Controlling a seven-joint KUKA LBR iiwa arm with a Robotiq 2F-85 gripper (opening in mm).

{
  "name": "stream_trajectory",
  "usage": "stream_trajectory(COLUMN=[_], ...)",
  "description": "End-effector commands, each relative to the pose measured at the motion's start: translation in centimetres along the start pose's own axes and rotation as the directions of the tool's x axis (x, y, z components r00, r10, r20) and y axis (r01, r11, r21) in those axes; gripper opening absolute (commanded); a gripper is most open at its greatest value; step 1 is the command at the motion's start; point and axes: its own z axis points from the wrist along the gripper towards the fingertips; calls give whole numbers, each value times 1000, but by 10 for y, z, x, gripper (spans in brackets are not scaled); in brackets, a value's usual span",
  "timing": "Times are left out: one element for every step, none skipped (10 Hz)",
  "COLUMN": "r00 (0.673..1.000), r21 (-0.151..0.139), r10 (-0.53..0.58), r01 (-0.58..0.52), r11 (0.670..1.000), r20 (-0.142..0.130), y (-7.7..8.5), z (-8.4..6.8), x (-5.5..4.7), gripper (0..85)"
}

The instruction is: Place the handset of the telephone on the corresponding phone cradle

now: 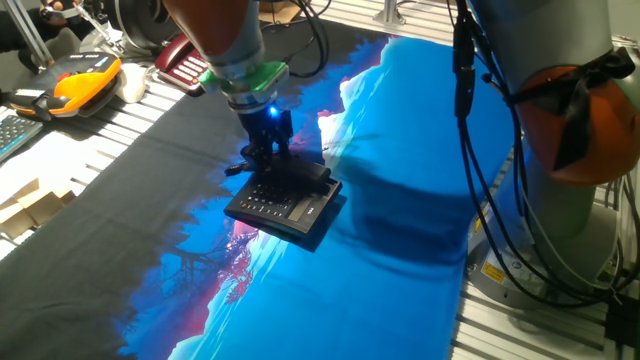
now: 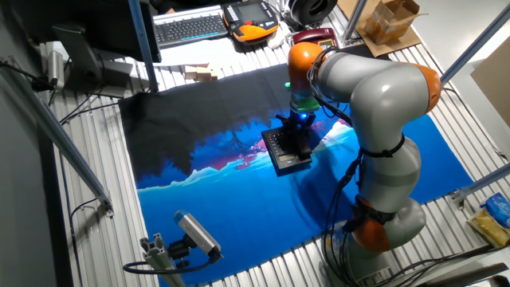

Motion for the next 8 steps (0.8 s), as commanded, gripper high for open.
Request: stream_trajectory(r00=[1000,1000,1000,1000,1000,1000,1000,1000], r21=[-10,-5,-7,-5,-3,3,1,0], r10=[16,11,5,2,0,-4,-6,-6], r01=[-16,-11,-5,-2,0,4,6,6], r11=[1000,1000,1000,1000,1000,1000,1000,1000], r20=[-1,-3,-7,-5,-5,-5,-5,-5], y=[0,0,0,0,0,0,0,0], z=[0,0,0,0,1,1,1,1], x=[0,0,0,0,0,0,0,0], gripper=[0,0,0,0,0,0,0,0])
